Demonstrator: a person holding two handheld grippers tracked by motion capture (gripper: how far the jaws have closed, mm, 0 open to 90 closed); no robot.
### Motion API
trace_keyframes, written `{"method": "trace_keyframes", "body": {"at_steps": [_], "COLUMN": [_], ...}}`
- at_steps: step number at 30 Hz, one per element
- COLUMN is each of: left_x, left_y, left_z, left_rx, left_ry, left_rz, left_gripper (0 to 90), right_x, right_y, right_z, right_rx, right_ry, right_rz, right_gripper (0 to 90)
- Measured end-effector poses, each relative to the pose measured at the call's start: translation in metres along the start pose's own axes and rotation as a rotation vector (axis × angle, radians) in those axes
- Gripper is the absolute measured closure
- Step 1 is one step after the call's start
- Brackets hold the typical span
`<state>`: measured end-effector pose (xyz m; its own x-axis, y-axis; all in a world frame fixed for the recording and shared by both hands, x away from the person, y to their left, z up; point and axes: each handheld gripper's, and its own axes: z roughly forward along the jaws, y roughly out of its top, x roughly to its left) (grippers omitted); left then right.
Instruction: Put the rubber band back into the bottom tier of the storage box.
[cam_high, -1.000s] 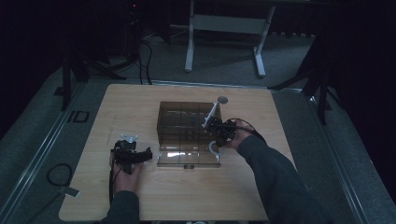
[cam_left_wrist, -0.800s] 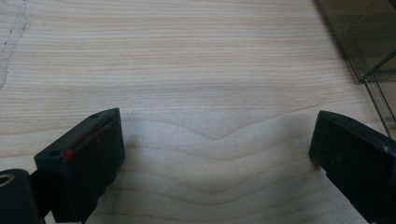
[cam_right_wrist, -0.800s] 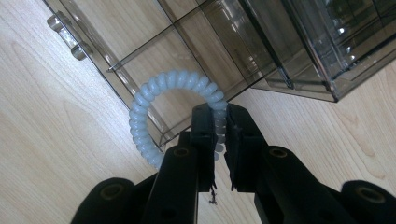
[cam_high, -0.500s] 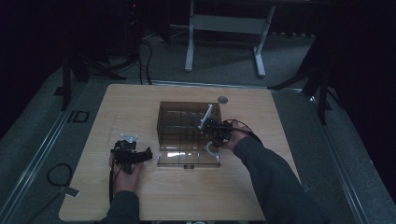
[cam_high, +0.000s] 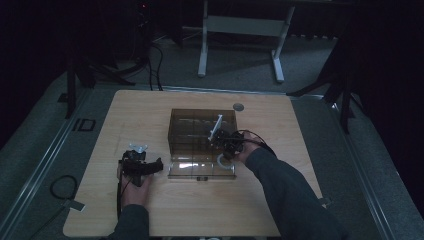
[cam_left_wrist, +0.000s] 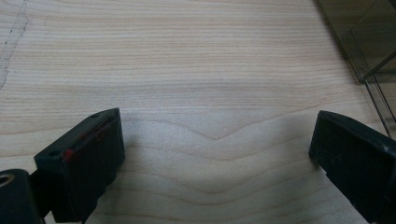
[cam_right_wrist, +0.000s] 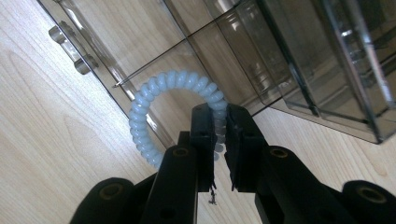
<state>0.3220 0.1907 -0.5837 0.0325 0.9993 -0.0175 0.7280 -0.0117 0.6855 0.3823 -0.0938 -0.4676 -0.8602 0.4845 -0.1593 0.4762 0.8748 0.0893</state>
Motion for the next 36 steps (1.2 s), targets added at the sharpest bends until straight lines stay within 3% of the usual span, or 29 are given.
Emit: {"method": "trace_keyframes", "body": {"at_steps": [27, 36], "left_x": [0.0, 0.0], "left_y": [0.0, 0.0], "left_z": [0.0, 0.0], "left_rx": [0.0, 0.0], "left_ry": [0.001, 0.0], "left_rz": [0.0, 0.001], "left_gripper": [3.3, 3.2], "right_x": [0.008, 0.007], "right_y": [-0.001, 0.0], "right_z": [0.019, 0.024], "right_rx": [0.022, 0.038], "right_ry": [0.002, -0.021], "right_rz": [-0.068, -0.072], "right_gripper": [81.3, 81.3]}}
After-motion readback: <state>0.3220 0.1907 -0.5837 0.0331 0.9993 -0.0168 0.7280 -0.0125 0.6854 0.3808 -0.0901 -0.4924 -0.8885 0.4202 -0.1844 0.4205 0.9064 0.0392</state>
